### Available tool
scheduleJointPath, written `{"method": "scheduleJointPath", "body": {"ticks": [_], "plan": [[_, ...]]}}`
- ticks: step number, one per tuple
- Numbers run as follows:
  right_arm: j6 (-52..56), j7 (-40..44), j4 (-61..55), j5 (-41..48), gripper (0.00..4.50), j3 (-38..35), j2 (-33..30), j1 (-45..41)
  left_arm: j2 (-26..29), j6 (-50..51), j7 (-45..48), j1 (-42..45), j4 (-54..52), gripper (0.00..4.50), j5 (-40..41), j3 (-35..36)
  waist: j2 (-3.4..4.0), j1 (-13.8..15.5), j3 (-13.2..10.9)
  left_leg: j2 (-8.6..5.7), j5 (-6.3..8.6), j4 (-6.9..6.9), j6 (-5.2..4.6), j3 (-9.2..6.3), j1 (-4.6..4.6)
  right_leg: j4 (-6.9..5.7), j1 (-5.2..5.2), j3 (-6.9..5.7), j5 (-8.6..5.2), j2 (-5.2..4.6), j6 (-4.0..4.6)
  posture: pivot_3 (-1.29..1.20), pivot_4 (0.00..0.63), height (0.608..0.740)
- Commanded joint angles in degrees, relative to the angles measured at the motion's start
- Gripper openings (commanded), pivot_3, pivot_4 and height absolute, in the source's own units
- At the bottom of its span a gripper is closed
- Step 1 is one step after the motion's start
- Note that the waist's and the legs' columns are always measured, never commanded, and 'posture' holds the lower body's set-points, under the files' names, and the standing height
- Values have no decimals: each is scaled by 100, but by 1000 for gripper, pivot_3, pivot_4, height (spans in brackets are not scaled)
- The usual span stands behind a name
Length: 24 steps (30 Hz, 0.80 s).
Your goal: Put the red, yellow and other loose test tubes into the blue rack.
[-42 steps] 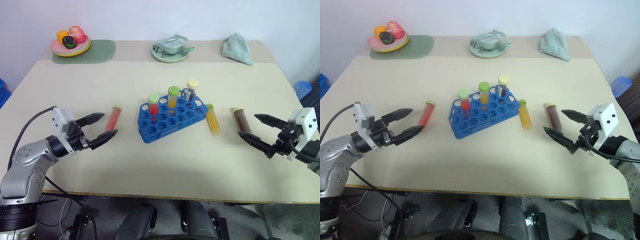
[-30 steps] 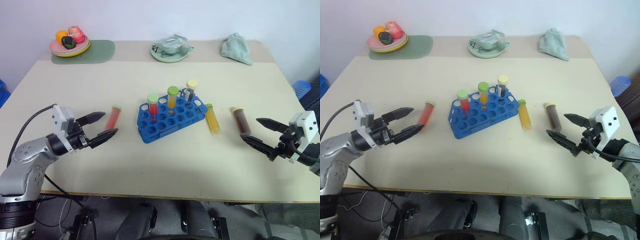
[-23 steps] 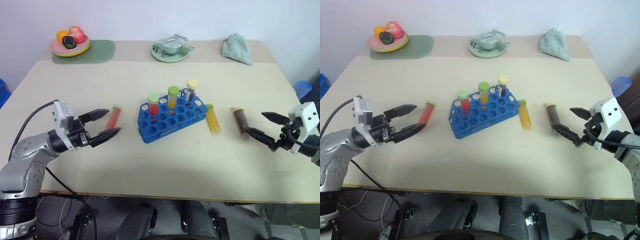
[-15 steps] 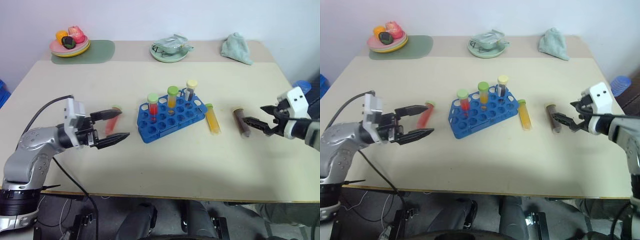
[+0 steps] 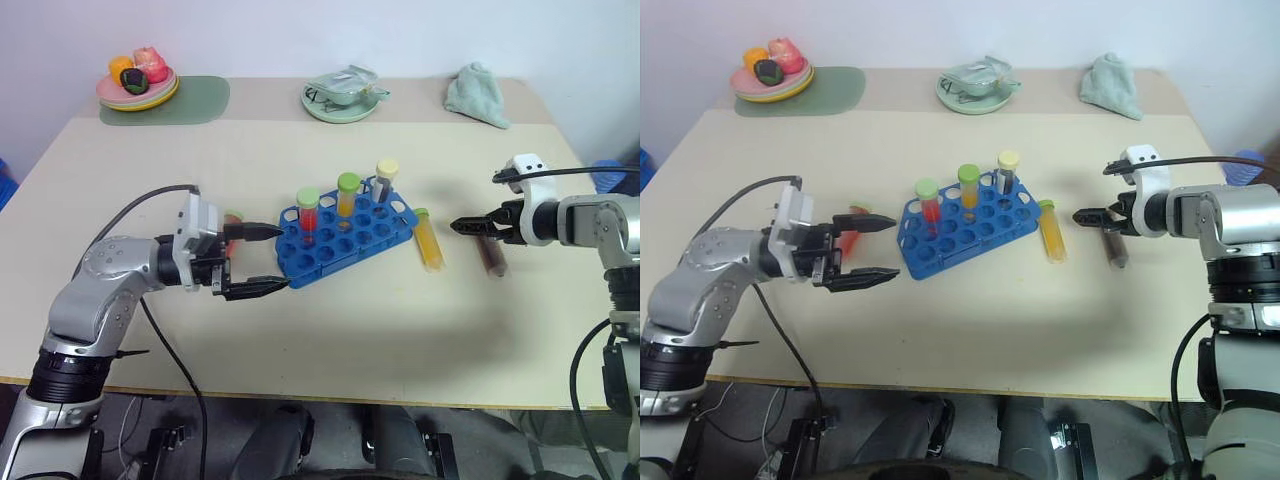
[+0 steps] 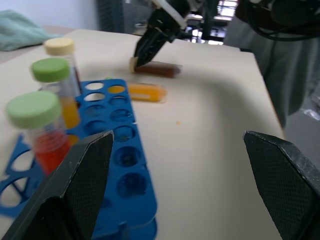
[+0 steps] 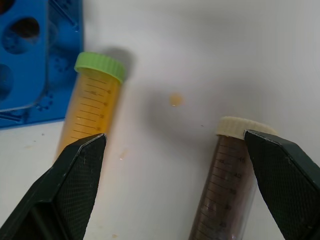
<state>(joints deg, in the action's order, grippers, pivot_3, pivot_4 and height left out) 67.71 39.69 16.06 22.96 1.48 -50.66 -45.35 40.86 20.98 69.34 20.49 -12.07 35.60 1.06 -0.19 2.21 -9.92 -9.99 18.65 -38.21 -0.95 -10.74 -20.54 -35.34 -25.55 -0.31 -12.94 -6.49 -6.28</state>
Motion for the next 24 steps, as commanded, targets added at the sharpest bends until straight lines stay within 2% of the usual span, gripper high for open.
{"method": "scheduleJointPath", "body": {"ticks": [1,7,24], "plan": [[-44,58,206,-176,4500,-4,-95,-78,-28,-30,-9,-20,-222,4237,4,9,0,1,0,0,0,-1,0,0,2,-2,1,0,1,0,-2,0,150,740],[-195,93,514,-336,4500,-98,-87,-246,-44,-28,2,-167,-283,4237,7,-7,4,-3,-2,1,-2,-5,4,4,7,-12,3,3,5,0,-6,0,150,740],[-873,498,1961,-1050,4500,360,190,-892,-67,-81,76,-180,-213,4237,-32,-9,5,-10,-1,1,-3,-6,4,8,6,-12,2,3,5,1,-7,0,150,740]]}}
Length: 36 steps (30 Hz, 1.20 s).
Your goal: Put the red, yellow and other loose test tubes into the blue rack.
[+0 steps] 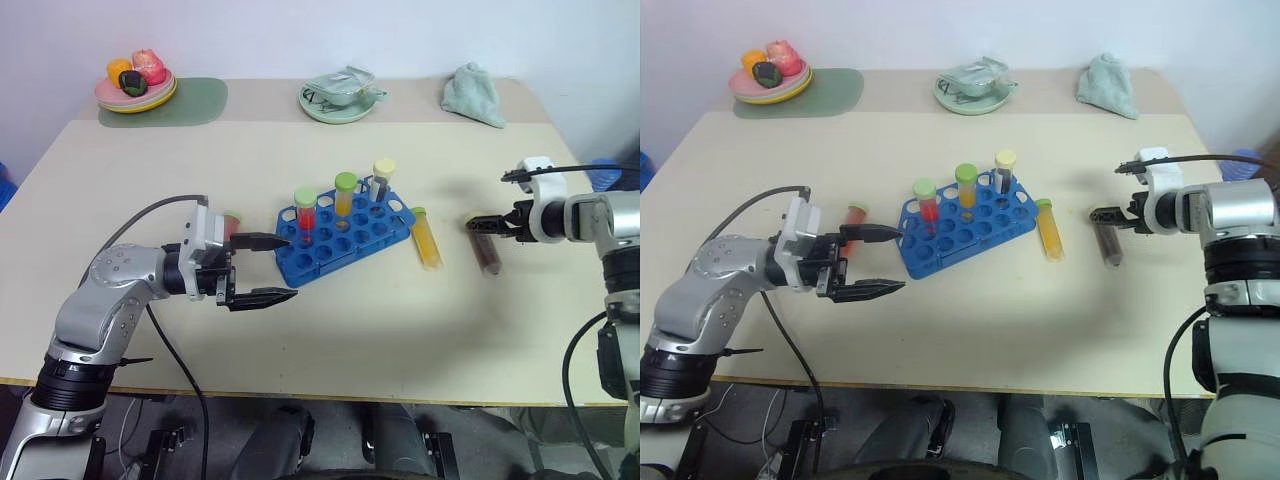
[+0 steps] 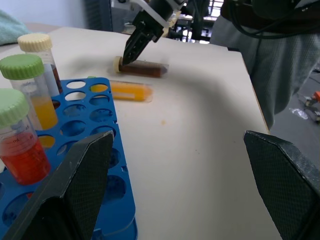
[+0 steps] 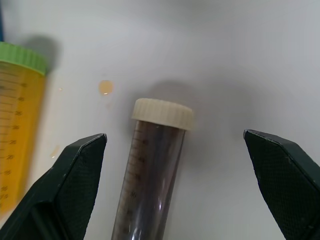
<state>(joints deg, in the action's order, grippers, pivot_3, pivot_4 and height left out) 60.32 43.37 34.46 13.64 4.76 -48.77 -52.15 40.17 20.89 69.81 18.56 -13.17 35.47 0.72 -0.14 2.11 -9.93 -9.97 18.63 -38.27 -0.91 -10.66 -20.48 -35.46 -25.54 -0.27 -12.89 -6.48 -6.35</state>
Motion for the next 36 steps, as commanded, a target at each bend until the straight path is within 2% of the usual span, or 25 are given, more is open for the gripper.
{"method": "scheduleJointPath", "body": {"ticks": [1,5,6,8,13,14,18,21,26,31,36], "plan": [[-139,182,151,-136,4500,55,23,-228,5,-71,27,8,-109,4237,-23,28,0,1,0,0,0,0,0,0,0,0,0,0,0,0,0,0,150,740],[-152,293,214,-224,4500,115,125,-223,-10,-101,-13,-37,-129,4237,-65,19,0,0,0,0,0,0,0,0,-1,0,-1,0,0,0,0,0,150,740],[-204,307,241,-260,4245,133,151,-204,-22,-109,-25,-48,-133,4274,-75,12,0,0,0,0,0,0,0,0,-1,0,-1,0,0,0,0,0,150,740],[-296,322,294,-320,3602,146,186,-180,-43,-126,-40,-56,-134,4293,-101,8,0,1,0,0,0,-1,0,0,-1,0,-1,0,0,0,0,0,150,740],[-474,415,341,-479,1062,183,186,-165,-83,-133,-54,-41,-117,4293,-150,24,0,-8,1,0,0,-3,0,1,0,-2,0,0,0,0,0,0,150,740],[-500,444,317,-498,798,177,179,-150,-92,-138,-56,-38,-112,4293,-162,24,0,-10,1,0,0,-3,0,2,0,-3,0,1,0,0,0,0,150,740],[-580,646,-51,-475,797,124,84,45,-119,-159,-67,-44,-115,4293,-183,25,1,-5,1,0,0,-4,0,2,1,-7,-1,1,1,0,0,0,150,740],[-731,933,-776,-268,797,-49,-54,385,-141,-169,-77,-43,-106,4293,-196,32,1,2,1,0,0,-4,0,2,-1,-7,-2,1,1,0,0,0,150,740],[-1067,1760,-2960,934,797,-1053,-57,1495,-155,-195,-126,-96,-93,4293,-214,82,1,9,1,0,0,-5,0,1,-3,-6,-4,1,1,0,-1,0,150,740],[-1126,1412,-4245,1858,797,-1848,653,2090,-184,-218,-200,-146,-75,4293,-198,139,1,1,1,0,0,-17,0,6,5,-15,4,4,7,2,-8,0,150,740],[-1783,729,-4704,2046,797,-1949,1629,2300,-211,-248,-296,-189,-27,4293,-195,198,1,12,1,-1,1,-71,0,7,1,-54,11,6,10,4,-5,0,150,740]]}}
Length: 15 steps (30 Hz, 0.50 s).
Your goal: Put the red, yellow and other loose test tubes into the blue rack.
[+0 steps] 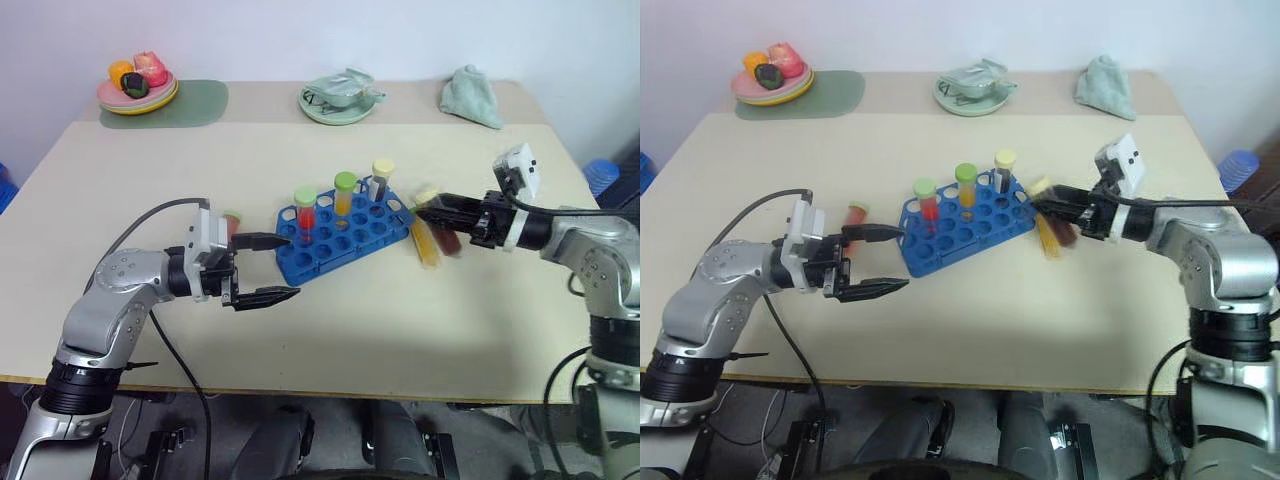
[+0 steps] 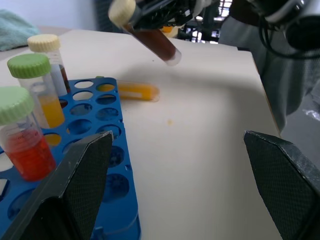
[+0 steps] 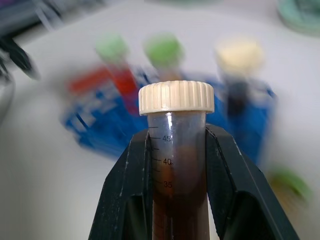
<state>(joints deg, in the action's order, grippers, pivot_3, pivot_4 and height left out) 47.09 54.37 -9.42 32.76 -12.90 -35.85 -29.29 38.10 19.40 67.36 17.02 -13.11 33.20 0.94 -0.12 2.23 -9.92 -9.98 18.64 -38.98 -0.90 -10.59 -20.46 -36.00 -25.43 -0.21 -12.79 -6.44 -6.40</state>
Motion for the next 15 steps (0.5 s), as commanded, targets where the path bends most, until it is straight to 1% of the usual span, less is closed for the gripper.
{"method": "scheduleJointPath", "body": {"ticks": [1,4,8,11,15], "plan": [[-784,-581,-326,101,797,-149,693,26,-8,-122,-70,-54,-16,4293,19,187,0,-1,0,0,0,-5,0,1,1,-3,1,1,4,0,1,0,150,740],[-1625,-1167,-178,-45,797,-28,1656,-34,-64,-126,-183,-85,14,4293,45,238,1,-22,0,0,-6,-8,10,3,8,-8,2,5,17,5,5,0,150,740],[-2916,-1553,427,-454,797,140,2451,-121,-128,-123,-289,-98,33,4293,40,245,2,-18,0,1,-10,-8,16,2,8,-15,-3,7,18,11,7,0,150,740],[-3784,-1679,1107,-716,797,227,2805,-256,-161,-119,-364,-110,31,4293,45,251,3,-26,0,1,-10,-7,16,3,8,-13,-4,8,18,25,7,0,150,740],[-4760,-1694,2081,-876,797,181,3032,-450,-183,-140,-467,-152,16,4293,27,282,5,-70,-1,4,-10,-6,17,3,9,-14,-6,12,19,34,8,0,150,740]]}}
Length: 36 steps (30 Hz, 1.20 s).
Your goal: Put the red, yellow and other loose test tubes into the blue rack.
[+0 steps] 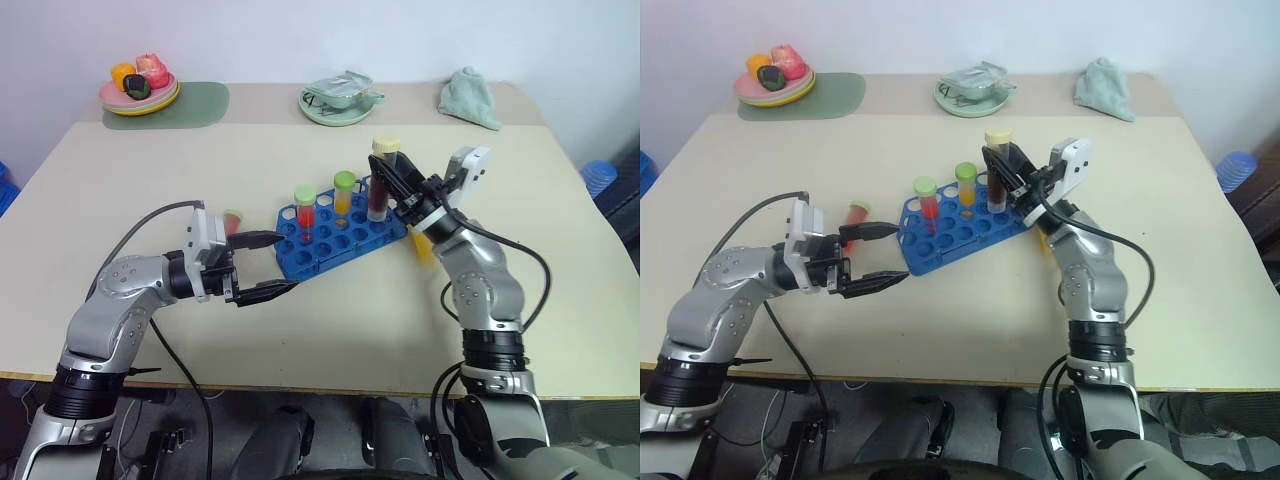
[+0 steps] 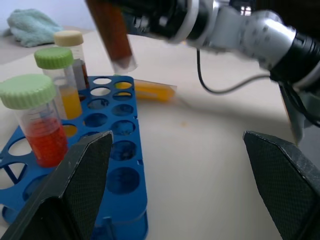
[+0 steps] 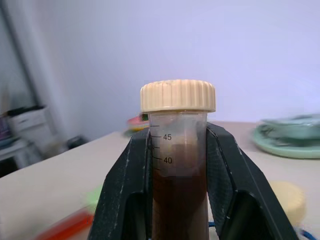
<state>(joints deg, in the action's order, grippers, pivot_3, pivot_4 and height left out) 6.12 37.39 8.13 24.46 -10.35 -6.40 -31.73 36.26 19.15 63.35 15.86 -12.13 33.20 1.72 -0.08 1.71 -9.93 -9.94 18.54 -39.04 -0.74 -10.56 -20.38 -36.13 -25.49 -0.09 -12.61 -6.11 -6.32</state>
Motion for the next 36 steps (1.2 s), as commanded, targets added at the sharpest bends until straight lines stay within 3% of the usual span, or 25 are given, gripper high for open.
{"method": "scheduleJointPath", "body": {"ticks": [1,21,36], "plan": [[-862,-5,539,-54,797,-110,120,-245,-8,-114,-100,-53,-97,4293,30,218,0,-42,0,0,-1,0,1,0,0,0,0,1,0,1,0,0,150,740],[-2013,151,2419,88,797,-380,207,-623,18,-146,-236,-306,-257,4293,33,364,8,-259,-3,69,-17,7,45,18,12,0,-3,16,32,53,52,0,150,740],[-2121,281,2583,74,797,-247,371,-611,37,-166,-230,-345,-256,4293,38,371,12,-261,-4,73,-15,10,49,23,12,0,-9,21,34,57,54,0,150,740]]}}
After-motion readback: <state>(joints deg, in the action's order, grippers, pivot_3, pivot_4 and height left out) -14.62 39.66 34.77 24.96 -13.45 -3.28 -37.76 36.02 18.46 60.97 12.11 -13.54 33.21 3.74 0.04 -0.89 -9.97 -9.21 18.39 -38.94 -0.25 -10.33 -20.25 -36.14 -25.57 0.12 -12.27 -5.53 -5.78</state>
